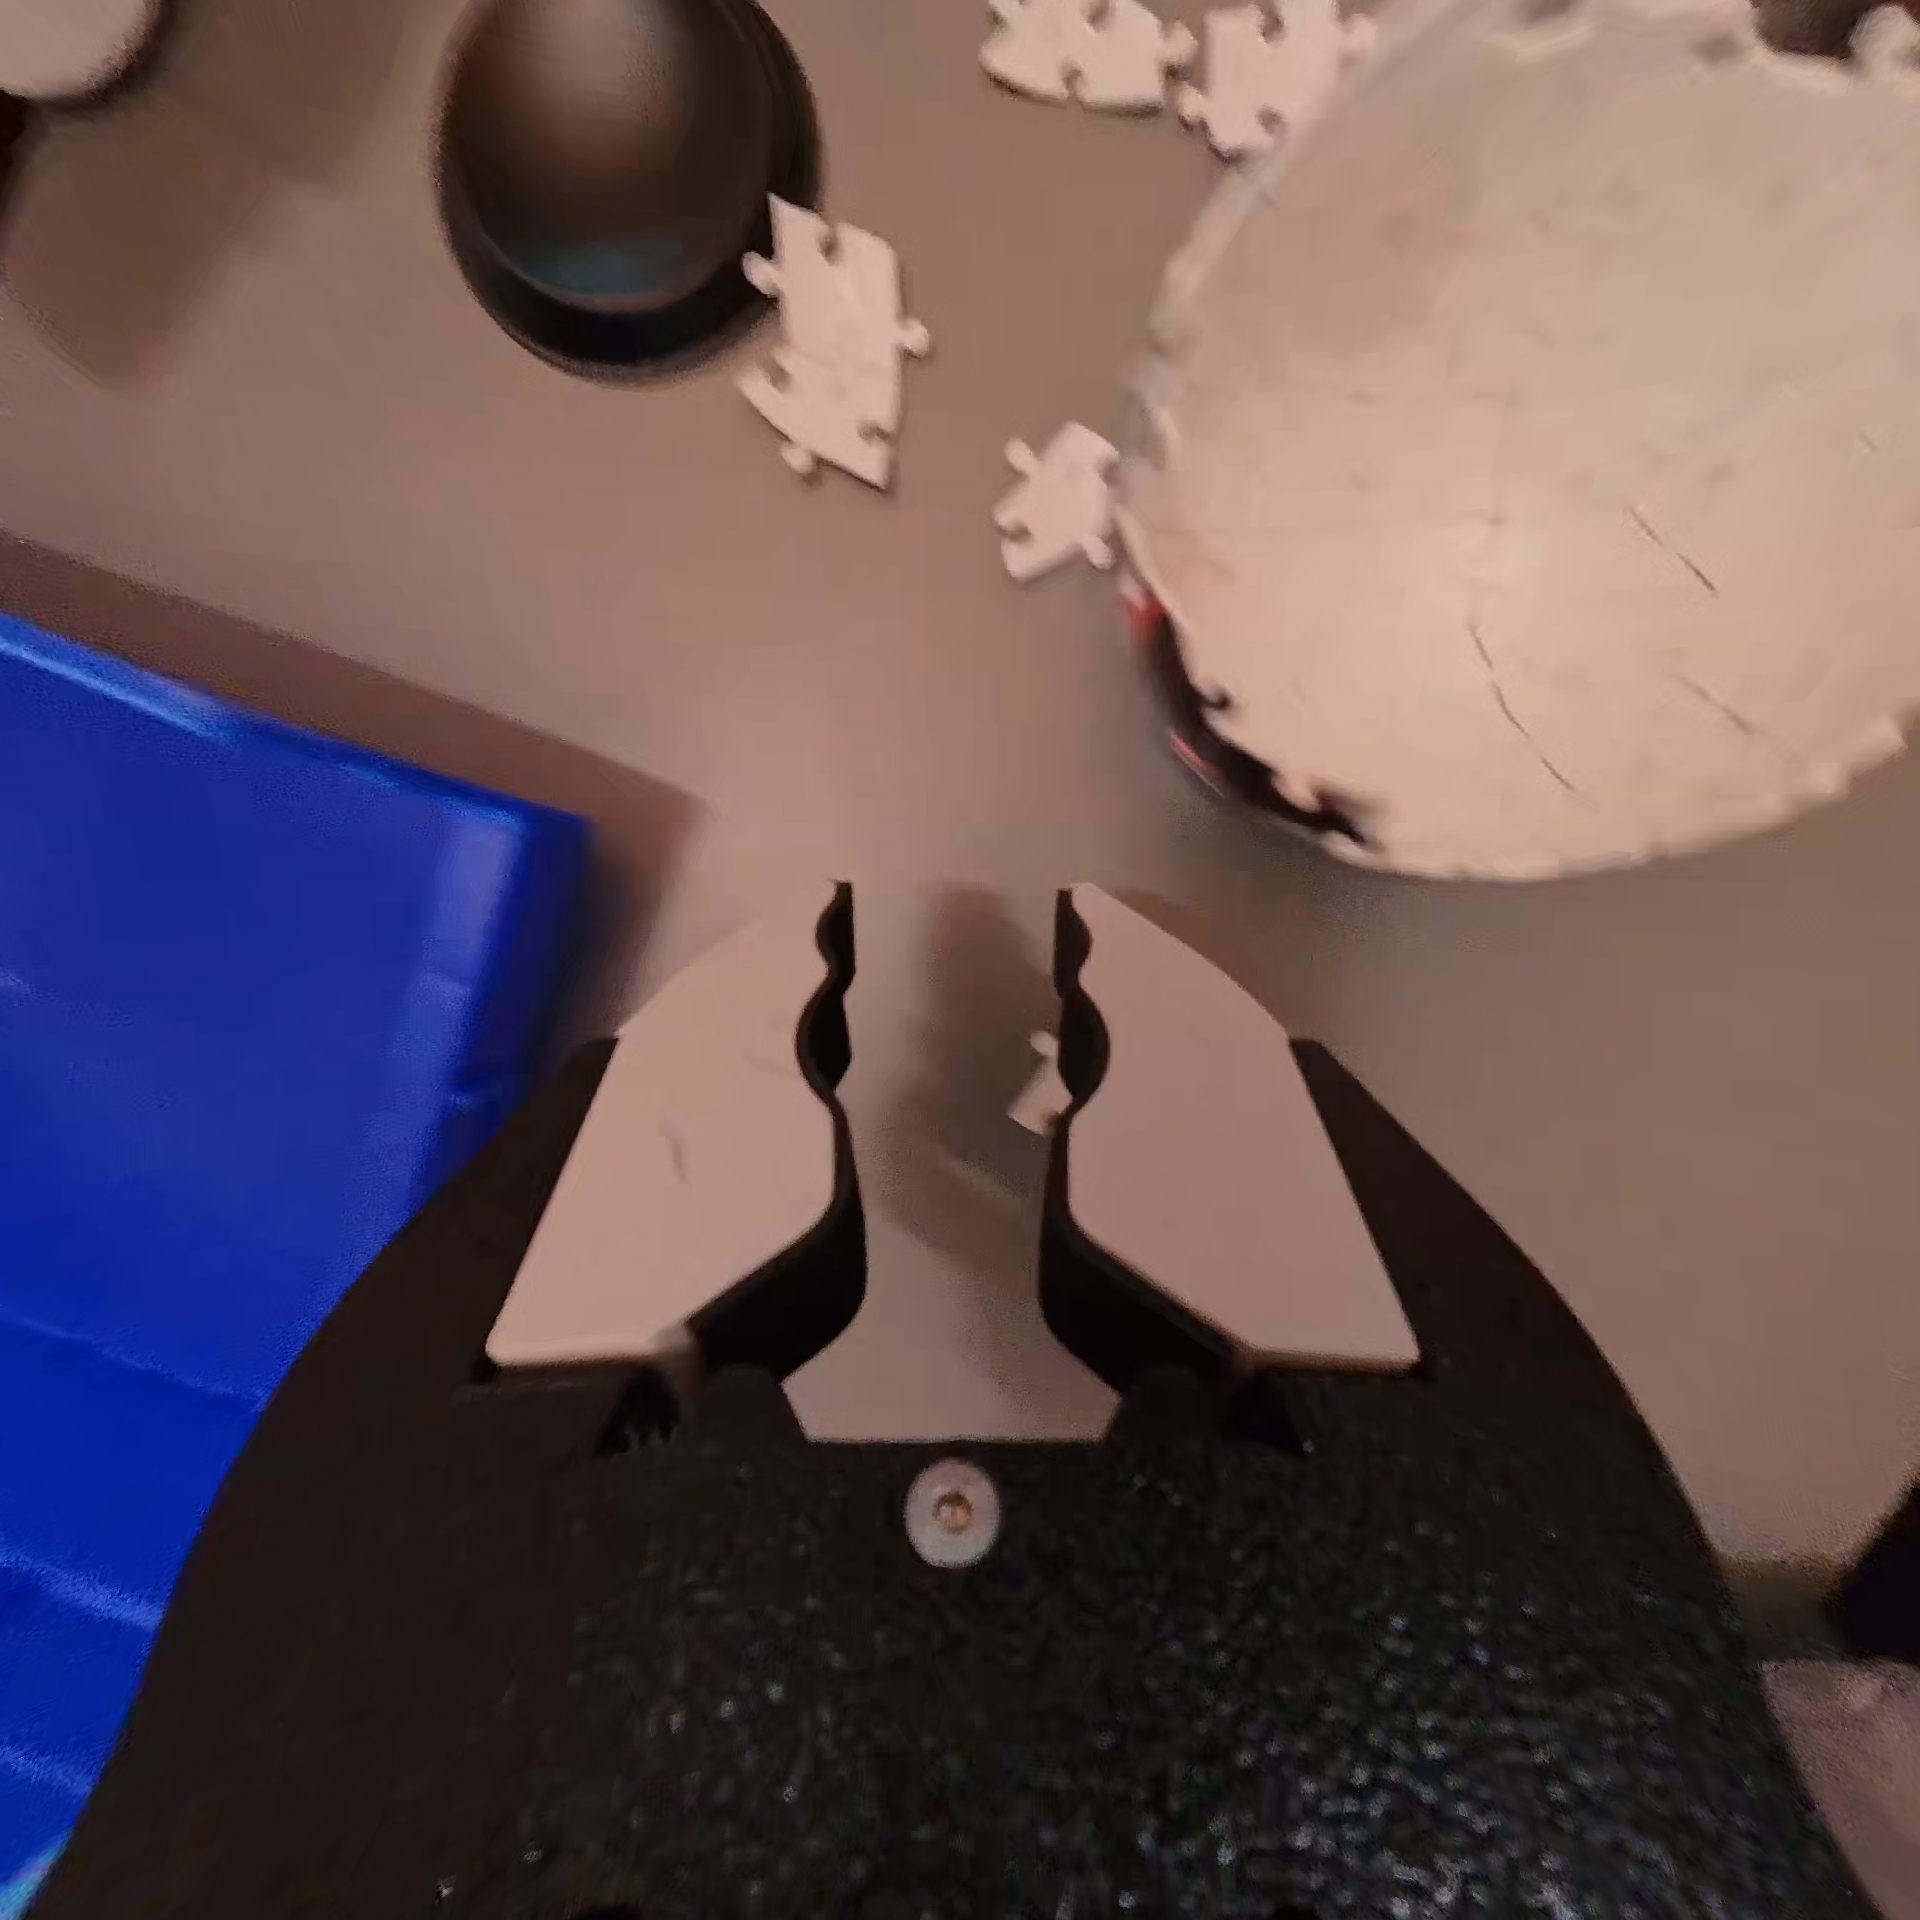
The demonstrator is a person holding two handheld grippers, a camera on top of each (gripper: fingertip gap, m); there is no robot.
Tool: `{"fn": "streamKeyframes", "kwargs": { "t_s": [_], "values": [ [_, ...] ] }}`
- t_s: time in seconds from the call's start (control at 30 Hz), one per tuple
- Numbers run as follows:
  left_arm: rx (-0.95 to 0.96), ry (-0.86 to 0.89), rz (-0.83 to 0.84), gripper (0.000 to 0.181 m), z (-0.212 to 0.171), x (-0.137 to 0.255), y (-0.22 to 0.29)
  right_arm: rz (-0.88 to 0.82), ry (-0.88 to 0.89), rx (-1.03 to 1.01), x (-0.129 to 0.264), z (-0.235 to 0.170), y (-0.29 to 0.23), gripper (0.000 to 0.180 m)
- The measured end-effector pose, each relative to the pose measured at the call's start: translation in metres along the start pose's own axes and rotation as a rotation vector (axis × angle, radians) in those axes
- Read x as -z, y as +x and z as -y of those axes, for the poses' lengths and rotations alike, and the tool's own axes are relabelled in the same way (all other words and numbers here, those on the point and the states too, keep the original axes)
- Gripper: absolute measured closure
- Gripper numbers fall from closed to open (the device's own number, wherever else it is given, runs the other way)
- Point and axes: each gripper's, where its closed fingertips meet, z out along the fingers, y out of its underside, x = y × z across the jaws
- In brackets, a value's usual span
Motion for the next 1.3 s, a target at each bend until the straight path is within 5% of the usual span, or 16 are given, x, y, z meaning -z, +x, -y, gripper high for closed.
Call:
{"fn": "streamKeyframes", "kwargs": {
  "t_s": [0.03, 0.13, 0.23, 0.77, 1.3],
  "values": [
    [0.010, 0.002, -0.034, 0.136, -0.010, 0.000, 0.011, 0.069, 0.004, -0.042, -0.002, 0.002, -0.004, 0.069],
    [0.034, 0.042, -0.110, 0.097, -0.028, -0.006, 0.044, 0.191, 0.032, -0.157, -0.006, 0.009, 0.000, 0.062],
    [0.048, 0.097, -0.100, 0.080, -0.033, -0.019, 0.070, 0.264, 0.036, -0.256, -0.012, 0.012, 0.007, 0.063],
    [0.165, 0.332, -0.108, 0.093, 0.004, -0.057, 0.119, 0.165, -0.034, 0.043, -0.027, 0.008, -0.004, 0.052],
    [-0.209, 0.319, -0.100, 0.091, 0.075, -0.095, 0.175, -0.270, -0.065, 0.086, 0.070, -0.044, -0.002, 0.051]
  ]
}}
